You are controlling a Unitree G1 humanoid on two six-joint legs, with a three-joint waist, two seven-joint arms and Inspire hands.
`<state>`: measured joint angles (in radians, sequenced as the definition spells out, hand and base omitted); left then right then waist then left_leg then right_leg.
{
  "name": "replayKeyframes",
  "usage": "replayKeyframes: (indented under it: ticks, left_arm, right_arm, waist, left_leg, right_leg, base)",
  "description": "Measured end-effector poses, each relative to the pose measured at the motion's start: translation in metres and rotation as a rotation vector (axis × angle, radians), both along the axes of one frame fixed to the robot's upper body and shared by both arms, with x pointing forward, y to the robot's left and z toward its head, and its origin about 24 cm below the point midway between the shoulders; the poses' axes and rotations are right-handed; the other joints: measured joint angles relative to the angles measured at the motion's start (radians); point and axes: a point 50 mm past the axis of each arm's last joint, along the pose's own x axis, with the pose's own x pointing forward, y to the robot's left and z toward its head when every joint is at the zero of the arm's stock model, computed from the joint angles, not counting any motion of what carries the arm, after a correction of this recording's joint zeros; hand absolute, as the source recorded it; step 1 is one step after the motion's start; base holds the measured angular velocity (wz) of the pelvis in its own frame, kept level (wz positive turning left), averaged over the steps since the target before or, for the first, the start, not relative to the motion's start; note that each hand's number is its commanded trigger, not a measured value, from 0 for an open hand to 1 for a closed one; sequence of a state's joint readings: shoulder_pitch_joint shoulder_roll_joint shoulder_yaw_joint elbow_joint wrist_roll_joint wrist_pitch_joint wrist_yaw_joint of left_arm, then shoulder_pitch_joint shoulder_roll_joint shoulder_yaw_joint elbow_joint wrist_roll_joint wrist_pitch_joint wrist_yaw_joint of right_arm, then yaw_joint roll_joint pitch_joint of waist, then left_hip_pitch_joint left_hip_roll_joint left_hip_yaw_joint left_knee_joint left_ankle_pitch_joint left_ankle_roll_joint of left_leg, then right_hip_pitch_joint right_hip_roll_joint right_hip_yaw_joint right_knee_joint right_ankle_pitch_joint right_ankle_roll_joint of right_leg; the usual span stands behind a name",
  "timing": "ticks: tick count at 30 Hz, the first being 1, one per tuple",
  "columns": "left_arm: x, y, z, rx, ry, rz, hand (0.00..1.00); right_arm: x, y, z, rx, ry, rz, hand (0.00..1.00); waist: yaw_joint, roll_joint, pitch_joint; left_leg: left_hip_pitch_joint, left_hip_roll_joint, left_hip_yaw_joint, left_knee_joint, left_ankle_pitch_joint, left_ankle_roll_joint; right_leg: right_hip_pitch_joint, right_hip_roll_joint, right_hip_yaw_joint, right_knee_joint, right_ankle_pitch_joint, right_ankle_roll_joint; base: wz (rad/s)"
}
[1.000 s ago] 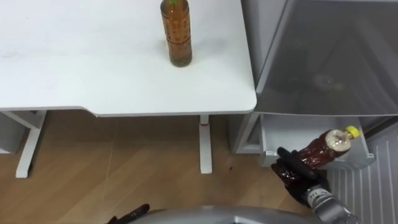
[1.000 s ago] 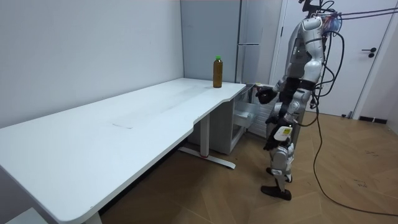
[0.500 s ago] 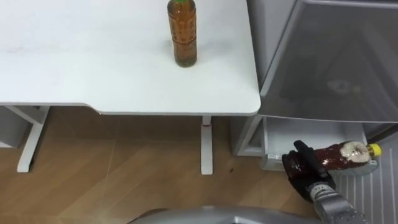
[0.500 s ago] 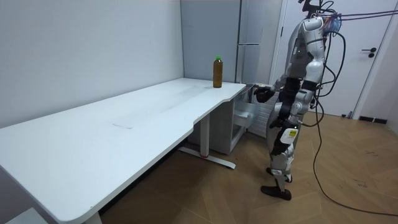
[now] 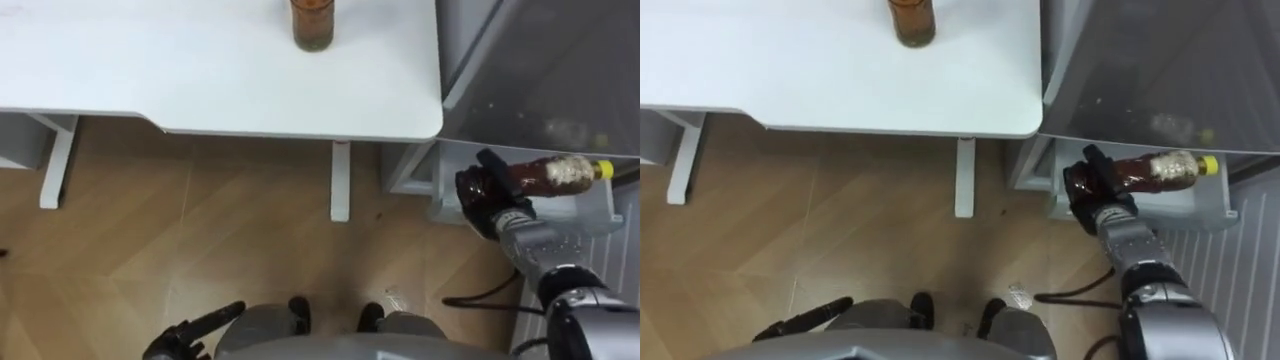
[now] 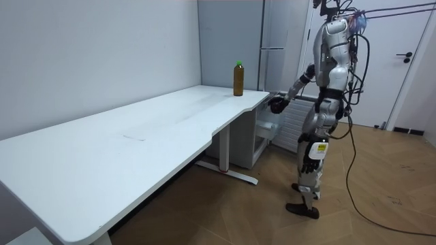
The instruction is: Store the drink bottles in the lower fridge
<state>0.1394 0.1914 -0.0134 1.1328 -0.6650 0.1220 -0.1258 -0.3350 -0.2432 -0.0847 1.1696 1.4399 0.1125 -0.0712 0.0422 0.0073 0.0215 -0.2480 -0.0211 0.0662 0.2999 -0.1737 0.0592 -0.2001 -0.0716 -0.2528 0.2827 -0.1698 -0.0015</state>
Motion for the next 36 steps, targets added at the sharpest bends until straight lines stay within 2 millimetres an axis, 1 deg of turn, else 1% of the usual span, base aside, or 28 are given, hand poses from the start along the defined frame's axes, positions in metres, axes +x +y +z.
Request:
replayKeyframes:
  ticks: [2, 3, 6, 7, 8, 9, 10, 11, 13, 15, 20, 23, 24, 25, 26, 27, 28, 29, 31, 36]
  left_arm:
    - [0.006, 0.0, 0.0, 0.001, -0.002, -0.006, 0.0]
    - [0.011, 0.0, 0.0, 0.002, -0.007, -0.011, 0.0]
    - [0.02, -0.001, 0.001, 0.004, -0.016, -0.031, 0.0]
    - [0.021, -0.001, 0.001, 0.005, -0.015, -0.036, 0.0]
    - [0.022, -0.001, 0.001, 0.009, -0.012, -0.05, 0.0]
    - [0.022, -0.002, 0.001, 0.011, -0.007, -0.062, 0.0]
    - [0.022, -0.002, 0.001, 0.011, -0.006, -0.064, 0.0]
    - [0.023, -0.002, 0.001, 0.013, -0.007, -0.066, 0.0]
    - [0.03, -0.001, 0.002, 0.03, -0.015, -0.076, 0.0]
    - [0.034, -0.002, 0.002, 0.043, -0.016, -0.089, 0.0]
    - [0.036, -0.003, 0.002, 0.079, -0.009, -0.095, 0.0]
    - [0.043, -0.005, 0.003, 0.094, -0.014, -0.107, 0.0]
    - [0.046, -0.006, 0.004, 0.101, -0.022, -0.108, 0.0]
    - [0.048, -0.006, 0.004, 0.104, -0.034, -0.1, 0.0]
    - [0.049, -0.006, 0.004, 0.105, -0.037, -0.098, 0.0]
    - [0.049, -0.005, 0.005, 0.111, -0.042, -0.096, 0.0]
    - [0.049, -0.004, 0.005, 0.117, -0.046, -0.095, 0.0]
    - [0.049, -0.003, 0.005, 0.117, -0.047, -0.095, 0.0]
    - [0.05, -0.003, 0.005, 0.117, -0.052, -0.097, 0.0]
    - [0.051, -0.006, 0.005, 0.114, -0.052, -0.124, 0.0]
  right_arm:
    - [0.003, -0.002, 0.002, 0.007, 0.001, -0.008, 1.0]
    - [0.004, -0.005, 0.003, 0.006, 0.0, -0.01, 1.0]
    - [0.012, -0.009, 0.011, -0.003, -0.025, -0.013, 1.0]
    - [0.013, -0.01, 0.012, -0.005, -0.029, -0.012, 1.0]
    - [0.013, -0.01, 0.012, -0.004, -0.027, -0.009, 1.0]
    - [0.014, -0.01, 0.013, -0.005, -0.03, -0.01, 1.0]
    - [0.016, -0.011, 0.014, -0.007, -0.034, -0.009, 1.0]
    - [0.022, -0.011, 0.018, -0.01, -0.051, -0.008, 1.0]
    - [0.033, -0.015, 0.029, -0.022, -0.066, -0.015, 1.0]
    - [0.042, -0.018, 0.037, -0.029, -0.078, -0.023, 1.0]
    - [0.054, -0.024, 0.05, -0.029, -0.092, -0.067, 1.0]
    - [0.061, -0.029, 0.06, -0.042, -0.108, -0.076, 1.0]
    - [0.063, -0.031, 0.062, -0.049, -0.112, -0.084, 0.94]
    - [0.063, -0.032, 0.063, -0.055, -0.114, -0.091, 0.91]
    - [0.063, -0.032, 0.064, -0.056, -0.114, -0.094, 1.0]
    - [0.064, -0.032, 0.064, -0.057, -0.116, -0.098, 0.93]
    - [0.063, -0.033, 0.064, -0.058, -0.11, -0.102, 0.64]
    - [0.063, -0.033, 0.064, -0.06, -0.109, -0.103, 0.0]
    - [0.063, -0.038, 0.066, -0.071, -0.107, -0.113, 0.0]
    - [0.066, -0.043, 0.073, -0.064, -0.108, -0.157, 0.0]
  waist:
    - [0.01, 0.0, 0.0003]
    - [0.021, 0.001, 0.0021]
    - [0.045, 0.001, 0.0037]
    - [0.047, 0.001, 0.0037]
    - [0.049, -0.002, 0.007]
    - [0.062, -0.006, 0.0098]
    - [0.068, -0.007, 0.0106]
    - [0.071, -0.007, 0.0116]
    - [0.071, -0.006, 0.0165]
    - [0.072, -0.003, 0.0202]
    - [0.072, 0.0, 0.0239]
    - [0.072, -0.001, 0.0252]
    - [0.072, -0.001, 0.0257]
    - [0.072, -0.001, 0.0261]
    - [0.072, -0.002, 0.0262]
    - [0.07, -0.003, 0.0273]
    - [0.069, -0.005, 0.028]
    - [0.069, -0.005, 0.0284]
    - [0.068, -0.006, 0.0287]
    - [0.064, -0.006, 0.0287]
  left_leg:
    - [-0.022, -0.002, -0.002, 0.001, 0.004, 0.001]
    - [-0.034, -0.003, -0.003, 0.0, 0.008, 0.002]
    - [-0.066, -0.009, -0.006, -0.003, 0.019, 0.004]
    - [-0.072, -0.01, -0.007, -0.005, 0.022, 0.005]
    - [-0.075, -0.011, -0.004, -0.011, 0.026, 0.005]
    - [-0.081, -0.01, 0.005, -0.011, 0.026, 0.006]
    - [-0.087, -0.01, 0.01, -0.011, 0.026, 0.006]
    - [-0.105, -0.009, 0.011, -0.009, 0.028, 0.007]
    - [-0.144, -0.012, 0.014, -0.002, 0.035, 0.01]
    - [-0.172, -0.013, 0.016, 0.008, 0.036, 0.012]
    - [-0.22, -0.017, 0.017, 0.025, 0.039, 0.015]
    - [-0.255, -0.026, 0.016, 0.029, 0.047, 0.019]
    - [-0.267, -0.029, 0.017, 0.029, 0.05, 0.021]
    - [-0.275, -0.03, 0.017, 0.028, 0.051, 0.022]
    - [-0.278, -0.031, 0.017, 0.029, 0.051, 0.022]
    - [-0.283, -0.032, 0.017, 0.029, 0.052, 0.023]
    - [-0.286, -0.033, 0.017, 0.029, 0.052, 0.023]
    - [-0.288, -0.035, 0.017, 0.029, 0.052, 0.023]
    - [-0.296, -0.041, 0.017, 0.033, 0.053, 0.024]
    - [-0.306, -0.045, 0.016, 0.041, 0.053, 0.025]
  right_leg:
    - [-0.027, -0.003, -0.001, 0.012, 0.0, 0.0]
    - [-0.04, -0.005, -0.001, 0.014, 0.002, -0.001]
    - [-0.08, -0.016, -0.012, 0.031, 0.003, -0.002]
    - [-0.085, -0.017, -0.013, 0.032, 0.003, -0.002]
    - [-0.094, -0.019, -0.013, 0.036, 0.003, -0.003]
    - [-0.108, -0.02, -0.005, 0.046, 0.003, -0.003]
    - [-0.116, -0.019, 0.001, 0.047, 0.003, -0.003]
    - [-0.134, -0.02, 0.001, 0.05, 0.006, -0.005]
    - [-0.18, -0.033, 0.0, 0.074, 0.006, -0.005]
    - [-0.213, -0.035, 0.002, 0.094, 0.006, -0.006]
    - [-0.266, -0.049, 0.0, 0.122, 0.003, -0.009]
    - [-0.312, -0.062, 0.001, 0.148, -0.001, -0.009]
    - [-0.326, -0.065, 0.001, 0.154, -0.001, -0.009]
    - [-0.335, -0.067, 0.001, 0.157, -0.001, -0.009]
    - [-0.339, -0.067, 0.002, 0.159, -0.002, -0.008]
    - [-0.346, -0.07, 0.002, 0.165, -0.003, -0.008]
    - [-0.35, -0.072, 0.002, 0.17, -0.006, -0.007]
    - [-0.352, -0.074, 0.003, 0.173, -0.008, -0.007]
    - [-0.366, -0.083, 0.004, 0.191, -0.017, -0.006]
    - [-0.377, -0.088, 0.007, 0.204, -0.021, -0.004]
  base:
    - [0.04]
    - [0.0]
    - [0.04]
    - [0.08]
    - [-0.04]
    - [-0.12]
    - [-0.17]
    - [-0.05]
    - [0.03]
    - [0.0]
    - [0.0]
    - [0.05]
    - [0.05]
    - [0.03]
    - [0.0]
    - [0.0]
    - [0.0]
    - [0.05]
    - [0.05]
    - [0.03]
